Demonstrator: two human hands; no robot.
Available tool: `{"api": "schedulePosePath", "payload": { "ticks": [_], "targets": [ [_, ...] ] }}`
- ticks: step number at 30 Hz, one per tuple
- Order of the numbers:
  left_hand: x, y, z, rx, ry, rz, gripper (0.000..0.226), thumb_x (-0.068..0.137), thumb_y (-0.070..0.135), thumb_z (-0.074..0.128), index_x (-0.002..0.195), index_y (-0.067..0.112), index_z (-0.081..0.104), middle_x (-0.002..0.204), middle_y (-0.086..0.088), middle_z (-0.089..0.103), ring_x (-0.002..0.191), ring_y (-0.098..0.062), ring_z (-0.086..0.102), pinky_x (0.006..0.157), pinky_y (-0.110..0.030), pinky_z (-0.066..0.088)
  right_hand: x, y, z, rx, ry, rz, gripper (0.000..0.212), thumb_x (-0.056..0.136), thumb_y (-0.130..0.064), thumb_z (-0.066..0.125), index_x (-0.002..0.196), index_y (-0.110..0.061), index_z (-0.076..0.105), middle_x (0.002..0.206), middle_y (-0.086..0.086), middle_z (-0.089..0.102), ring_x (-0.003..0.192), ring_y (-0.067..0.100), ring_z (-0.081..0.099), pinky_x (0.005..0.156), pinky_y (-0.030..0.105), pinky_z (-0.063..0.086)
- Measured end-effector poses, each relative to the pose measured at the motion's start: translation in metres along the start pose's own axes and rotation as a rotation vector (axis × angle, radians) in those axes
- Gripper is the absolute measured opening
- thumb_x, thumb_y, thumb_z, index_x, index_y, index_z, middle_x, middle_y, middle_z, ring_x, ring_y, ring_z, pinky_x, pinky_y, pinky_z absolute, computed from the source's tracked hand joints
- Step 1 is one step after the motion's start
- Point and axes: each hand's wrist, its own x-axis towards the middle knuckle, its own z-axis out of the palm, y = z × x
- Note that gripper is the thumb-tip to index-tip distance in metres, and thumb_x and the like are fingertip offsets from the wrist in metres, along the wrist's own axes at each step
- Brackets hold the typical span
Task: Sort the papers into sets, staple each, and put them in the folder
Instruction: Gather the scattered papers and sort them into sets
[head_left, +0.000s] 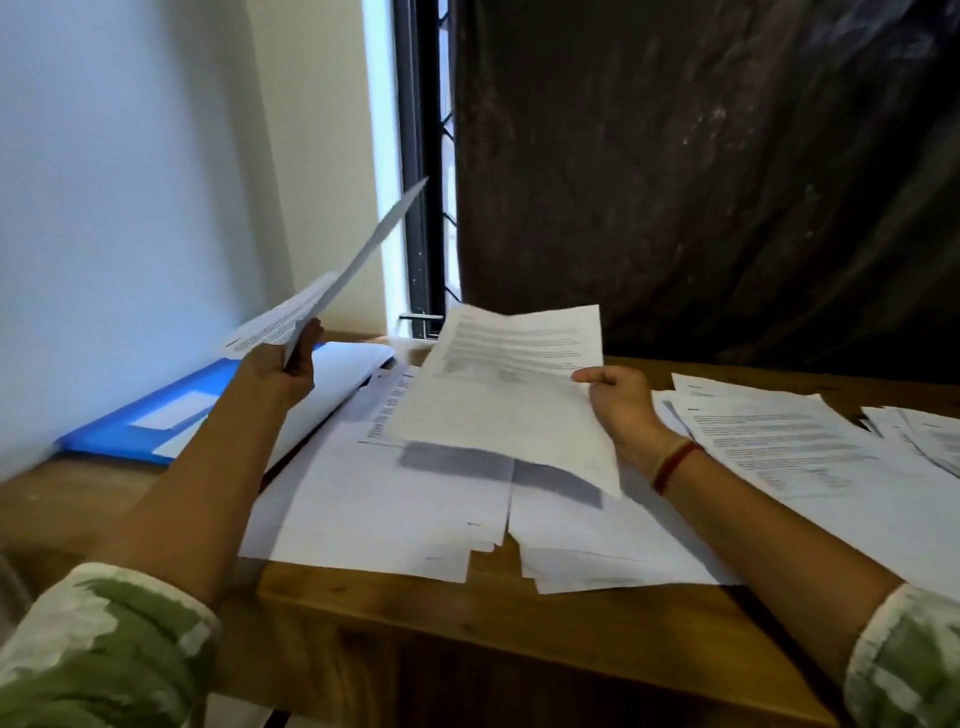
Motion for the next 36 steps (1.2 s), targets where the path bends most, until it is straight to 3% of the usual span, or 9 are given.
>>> {"api": "schedulePosePath", "payload": {
  "ticks": [3, 6, 9, 16, 18, 21, 26, 31, 36],
  "targets": [
    [0.009, 0.011, -0.012, 0.006, 0.021, 0.002, 0.028, 0.091, 0.006, 0.060, 0.117, -0.002, 0.063, 0.118, -0.008, 0.067, 0.088, -0.022, 0.069, 0.057, -0.024, 0.058, -0.018, 0.000, 0.041, 0.020, -0.142, 0.048, 0.027, 0.095, 0.004, 0.041, 0.103, -0.005, 0.065, 0.113, 0.011, 0.060, 0.093, 0.023, 0.059, 0.059, 0.020, 0.052],
    [0.010, 0.010, -0.019, 0.040, 0.006, 0.003, 0.025, 0.088, 0.006, 0.064, 0.112, 0.001, 0.063, 0.119, -0.008, 0.067, 0.104, -0.018, 0.067, 0.060, -0.023, 0.058, -0.032, 0.002, 0.061, 0.008, -0.267, 0.084, 0.014, 0.092, 0.001, 0.051, 0.089, -0.008, 0.062, 0.103, 0.014, 0.060, 0.096, 0.029, 0.061, 0.075, 0.039, 0.058],
    [0.015, 0.004, -0.025, 0.092, -0.004, -0.007, 0.025, 0.089, 0.005, 0.063, 0.114, 0.001, 0.063, 0.120, -0.009, 0.066, 0.098, -0.019, 0.068, 0.054, -0.024, 0.057, -0.037, 0.005, 0.067, -0.038, -0.318, 0.055, 0.008, 0.087, -0.007, 0.066, 0.088, -0.013, 0.060, 0.106, 0.011, 0.061, 0.097, 0.030, 0.064, 0.085, 0.048, 0.057],
    [0.029, -0.021, -0.026, 0.198, -0.021, 0.023, 0.039, 0.096, 0.002, 0.050, 0.136, 0.003, 0.050, 0.134, -0.007, 0.058, 0.120, -0.018, 0.057, 0.059, -0.021, 0.057, -0.027, -0.001, 0.041, -0.518, -0.207, -0.194, 0.037, 0.086, -0.039, 0.068, 0.118, -0.020, 0.061, 0.140, 0.004, 0.037, 0.120, 0.025, 0.051, 0.085, 0.023, 0.037],
    [0.024, -0.034, -0.020, 0.284, -0.032, 0.044, 0.033, 0.099, 0.003, 0.045, 0.132, 0.001, 0.050, 0.117, -0.009, 0.066, 0.107, -0.017, 0.063, 0.053, -0.017, 0.055, -0.020, -0.002, 0.025, -0.419, -0.121, -0.207, 0.026, 0.087, -0.034, 0.069, 0.109, -0.020, 0.065, 0.136, 0.005, 0.042, 0.121, 0.025, 0.050, 0.087, 0.025, 0.036],
    [0.011, -0.054, -0.014, 0.399, -0.107, -0.039, 0.015, 0.100, 0.008, 0.044, 0.107, 0.009, 0.056, 0.065, -0.005, 0.070, 0.061, -0.014, 0.066, 0.040, -0.023, 0.050, -0.009, -0.002, -0.005, -0.125, -0.072, -0.164, 0.012, 0.092, -0.027, 0.064, 0.096, -0.016, 0.066, 0.106, 0.002, 0.059, 0.103, 0.022, 0.056, 0.076, 0.028, 0.046],
    [0.003, -0.091, -0.011, 0.767, -0.474, -0.005, 0.025, 0.098, 0.014, 0.048, 0.121, 0.014, 0.058, 0.118, -0.010, 0.065, 0.092, -0.020, 0.068, 0.077, -0.031, 0.057, -0.004, 0.006, -0.059, 0.130, -0.094, 0.056, 0.039, 0.097, -0.047, 0.047, 0.108, -0.014, 0.062, 0.106, 0.002, 0.061, 0.084, 0.017, 0.056, 0.063, 0.027, 0.046],
    [-0.007, -0.121, 0.008, 0.945, -0.640, -0.050, 0.021, 0.097, 0.012, 0.050, 0.116, 0.013, 0.060, 0.097, -0.003, 0.074, 0.082, -0.017, 0.072, 0.064, -0.028, 0.059, -0.007, 0.013, -0.076, 0.248, -0.187, 0.153, 0.052, 0.090, -0.064, 0.044, 0.104, -0.018, 0.065, 0.103, 0.004, 0.070, 0.095, 0.023, 0.066, 0.072, 0.034, 0.054],
    [-0.001, -0.138, 0.012, 0.959, -0.704, -0.130, 0.033, 0.091, 0.020, 0.057, 0.123, 0.013, 0.060, 0.116, -0.010, 0.068, 0.095, -0.024, 0.069, 0.082, -0.039, 0.058, -0.017, 0.008, -0.076, 0.341, -0.363, -0.020, 0.044, 0.090, -0.054, 0.050, 0.119, -0.025, 0.063, 0.117, 0.000, 0.070, 0.107, 0.021, 0.066, 0.092, 0.040, 0.051]
  ]
}}
